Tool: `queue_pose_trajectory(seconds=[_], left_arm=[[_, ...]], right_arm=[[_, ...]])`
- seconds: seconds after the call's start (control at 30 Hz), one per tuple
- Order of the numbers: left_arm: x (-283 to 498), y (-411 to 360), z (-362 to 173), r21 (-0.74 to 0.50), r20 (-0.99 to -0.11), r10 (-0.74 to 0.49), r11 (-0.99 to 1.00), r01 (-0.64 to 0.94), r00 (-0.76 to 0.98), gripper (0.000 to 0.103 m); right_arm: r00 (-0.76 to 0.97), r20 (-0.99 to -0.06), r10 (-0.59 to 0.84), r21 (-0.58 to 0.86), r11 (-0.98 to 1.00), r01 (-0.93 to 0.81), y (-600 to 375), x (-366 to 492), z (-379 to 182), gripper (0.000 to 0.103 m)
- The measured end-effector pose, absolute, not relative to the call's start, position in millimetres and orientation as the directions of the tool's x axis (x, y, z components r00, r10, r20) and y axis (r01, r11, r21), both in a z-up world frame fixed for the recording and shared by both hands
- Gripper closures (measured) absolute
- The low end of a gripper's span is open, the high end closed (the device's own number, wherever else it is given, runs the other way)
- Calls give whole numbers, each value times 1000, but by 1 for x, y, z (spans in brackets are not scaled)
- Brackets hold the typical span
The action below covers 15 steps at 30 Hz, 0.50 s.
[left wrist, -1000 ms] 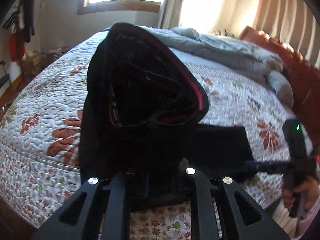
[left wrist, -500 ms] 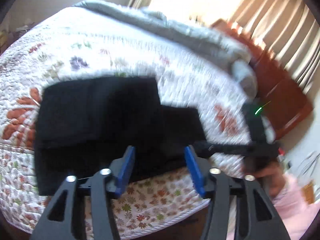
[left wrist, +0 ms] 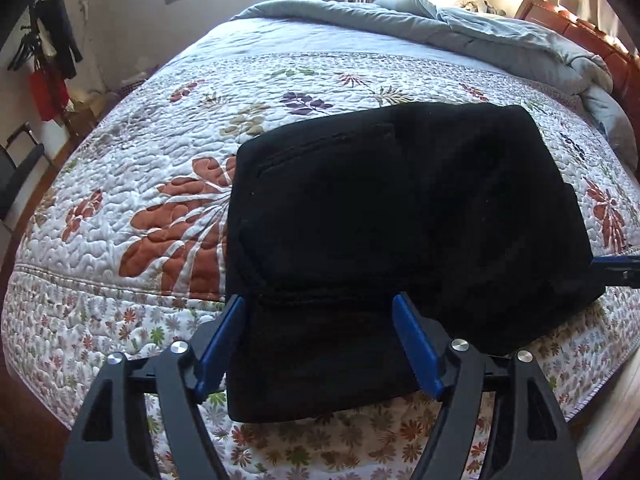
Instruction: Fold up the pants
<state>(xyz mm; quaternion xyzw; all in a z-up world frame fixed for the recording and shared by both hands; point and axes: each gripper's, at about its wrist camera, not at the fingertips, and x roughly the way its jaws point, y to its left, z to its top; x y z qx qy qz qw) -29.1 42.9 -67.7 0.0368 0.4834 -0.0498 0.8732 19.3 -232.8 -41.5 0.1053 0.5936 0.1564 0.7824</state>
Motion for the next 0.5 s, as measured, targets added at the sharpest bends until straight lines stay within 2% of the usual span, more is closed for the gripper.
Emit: queue_pose_trajectory(seconds=[0.13,0.33,0.37,0.4,0.47,0.5], left_arm=[[-28,62,-55,-78,-855,-106,994,76,507,27],[-29,102,-51,-187,-868,-143,981,-45,475,27],[-29,106,-51,-190,-871,-142,980,-56,471,27],[-28,109,-52,-189,-873,-137,980,-65,467,27],[-28,111,-53,-191,-876,-138,979,-69,462,27],[-27,112,-54,-194,-877,-141,978,-70,460,26]], right_arm=[[244,-888,390,339,913,-226,-194,24,-20,26],[183,-882,435,378,883,-279,-153,42,-19,26],[179,-882,435,377,882,-284,-148,46,-20,28],[174,-881,439,381,879,-288,-144,48,-21,33],[144,-877,458,405,867,-290,-135,53,-29,72],[125,-868,480,429,853,-297,-134,55,-31,74]])
